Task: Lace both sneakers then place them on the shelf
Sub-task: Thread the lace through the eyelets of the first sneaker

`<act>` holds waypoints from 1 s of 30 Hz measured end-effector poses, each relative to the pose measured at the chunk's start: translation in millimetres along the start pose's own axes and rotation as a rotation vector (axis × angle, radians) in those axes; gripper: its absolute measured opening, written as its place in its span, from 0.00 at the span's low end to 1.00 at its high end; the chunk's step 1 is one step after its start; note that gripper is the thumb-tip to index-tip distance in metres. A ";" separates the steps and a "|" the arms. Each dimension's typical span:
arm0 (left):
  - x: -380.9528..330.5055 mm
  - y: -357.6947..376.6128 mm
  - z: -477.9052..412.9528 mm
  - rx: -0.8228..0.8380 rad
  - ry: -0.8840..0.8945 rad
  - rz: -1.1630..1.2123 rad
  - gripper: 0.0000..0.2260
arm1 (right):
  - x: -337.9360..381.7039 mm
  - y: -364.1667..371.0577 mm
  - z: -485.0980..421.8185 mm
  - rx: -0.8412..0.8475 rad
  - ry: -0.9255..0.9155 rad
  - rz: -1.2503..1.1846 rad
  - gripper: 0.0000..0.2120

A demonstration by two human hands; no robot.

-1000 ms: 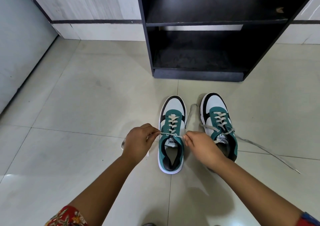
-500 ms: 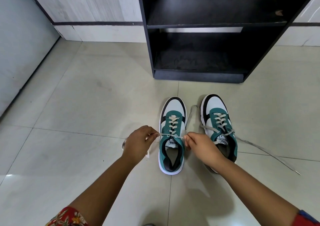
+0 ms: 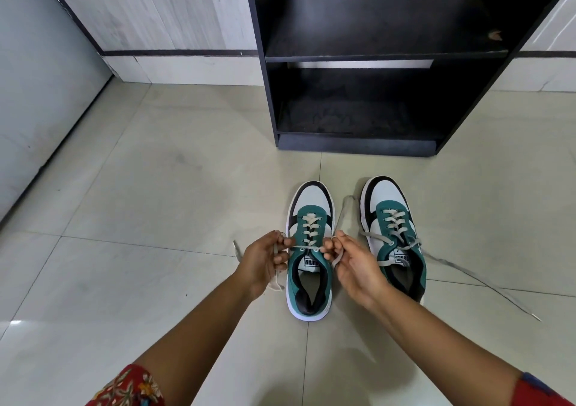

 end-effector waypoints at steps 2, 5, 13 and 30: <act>1.3 0.3 -0.3 -0.013 -0.004 -0.012 0.12 | -2.5 -2.6 -0.8 -0.010 0.024 -0.058 0.17; -4.1 2.0 1.4 -0.030 0.039 -0.125 0.12 | 0.9 1.2 -1.0 0.007 0.020 0.053 0.16; -23.8 16.5 8.5 -0.021 0.297 -0.351 0.16 | 4.1 19.5 -1.2 0.110 -0.051 0.382 0.17; -37.7 25.7 5.2 0.055 0.287 -0.537 0.06 | 2.5 28.0 -10.1 0.312 -0.116 0.644 0.09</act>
Point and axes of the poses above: each hand's wrist, its own z-axis away from the middle knuckle, its own y-axis out of the palm, x = y × z, the point moved 3 cm from there along -z, towards the middle knuckle, and after that the axes turned 13 degrees about -z, right-handed, at the moved point
